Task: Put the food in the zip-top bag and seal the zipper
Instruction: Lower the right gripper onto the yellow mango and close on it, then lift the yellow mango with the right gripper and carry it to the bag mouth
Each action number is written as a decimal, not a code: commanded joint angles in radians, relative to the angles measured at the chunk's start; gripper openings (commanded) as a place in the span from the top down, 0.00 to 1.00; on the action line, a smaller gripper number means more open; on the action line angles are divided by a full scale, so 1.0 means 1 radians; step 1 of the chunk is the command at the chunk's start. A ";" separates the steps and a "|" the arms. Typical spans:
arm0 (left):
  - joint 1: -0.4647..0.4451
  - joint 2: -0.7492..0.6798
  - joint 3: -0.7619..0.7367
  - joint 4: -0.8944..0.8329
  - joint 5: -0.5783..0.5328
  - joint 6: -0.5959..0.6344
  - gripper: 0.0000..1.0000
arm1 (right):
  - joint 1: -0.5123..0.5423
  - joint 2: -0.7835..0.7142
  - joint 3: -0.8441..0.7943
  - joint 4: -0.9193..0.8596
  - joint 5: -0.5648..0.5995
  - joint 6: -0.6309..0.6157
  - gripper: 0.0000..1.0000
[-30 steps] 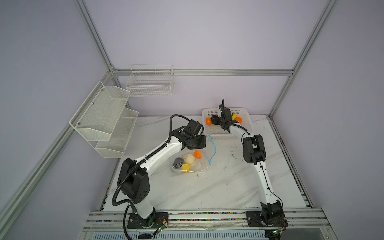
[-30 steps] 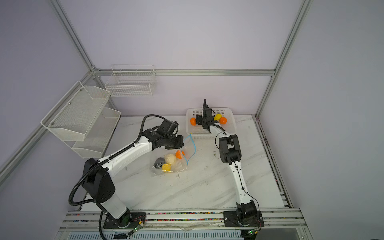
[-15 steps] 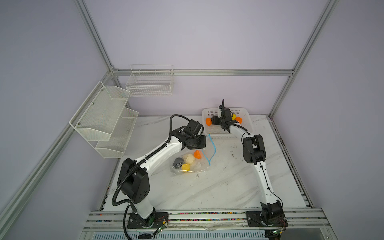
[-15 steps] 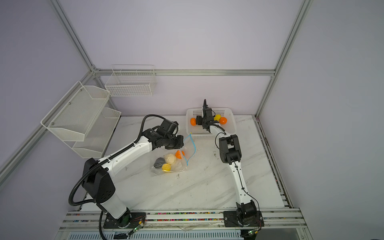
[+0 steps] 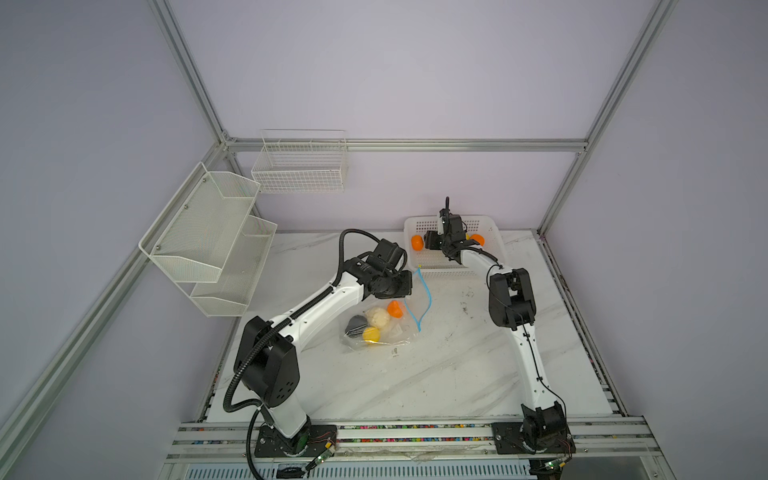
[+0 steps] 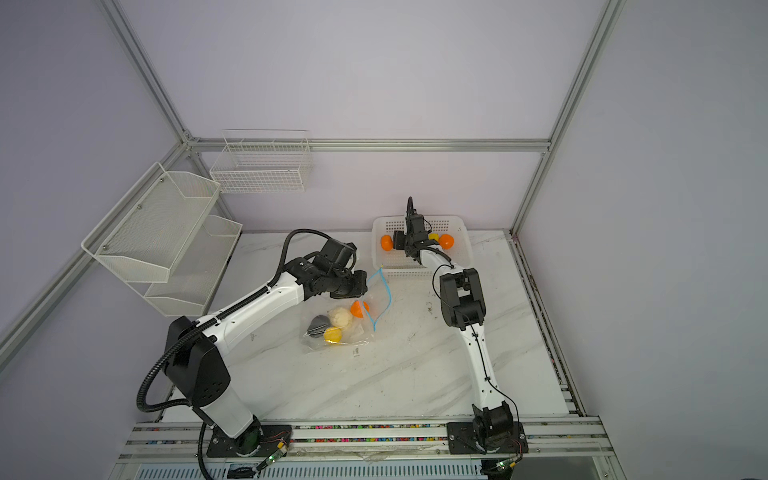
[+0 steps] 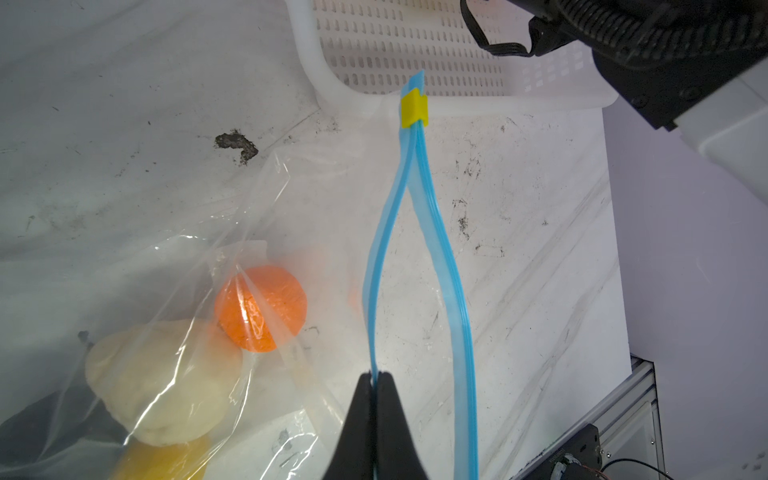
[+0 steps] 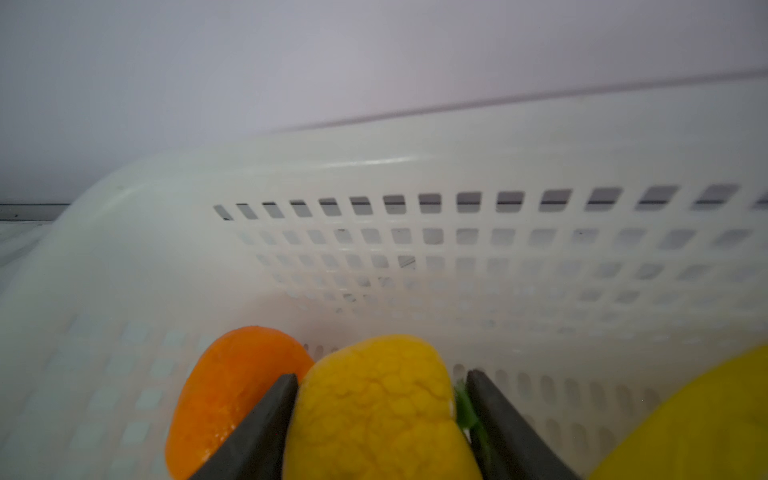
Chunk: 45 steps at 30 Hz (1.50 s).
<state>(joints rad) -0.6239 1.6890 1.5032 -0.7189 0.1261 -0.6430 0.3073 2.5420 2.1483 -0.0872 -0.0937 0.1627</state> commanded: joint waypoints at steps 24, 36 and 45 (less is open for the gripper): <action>0.004 -0.051 0.009 0.069 0.021 0.009 1.00 | -0.009 -0.572 -0.573 0.088 -0.172 0.181 0.37; 0.005 -0.050 0.000 0.084 0.027 0.006 1.00 | 0.009 -0.958 -0.906 0.036 -0.329 0.273 0.38; 0.004 -0.053 0.000 0.091 0.029 -0.001 1.00 | 0.075 -1.124 -1.040 0.066 -0.412 0.367 0.38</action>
<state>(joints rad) -0.6235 1.6619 1.5032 -0.6670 0.1429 -0.6434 0.3580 1.4475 1.1240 -0.0402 -0.4652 0.4763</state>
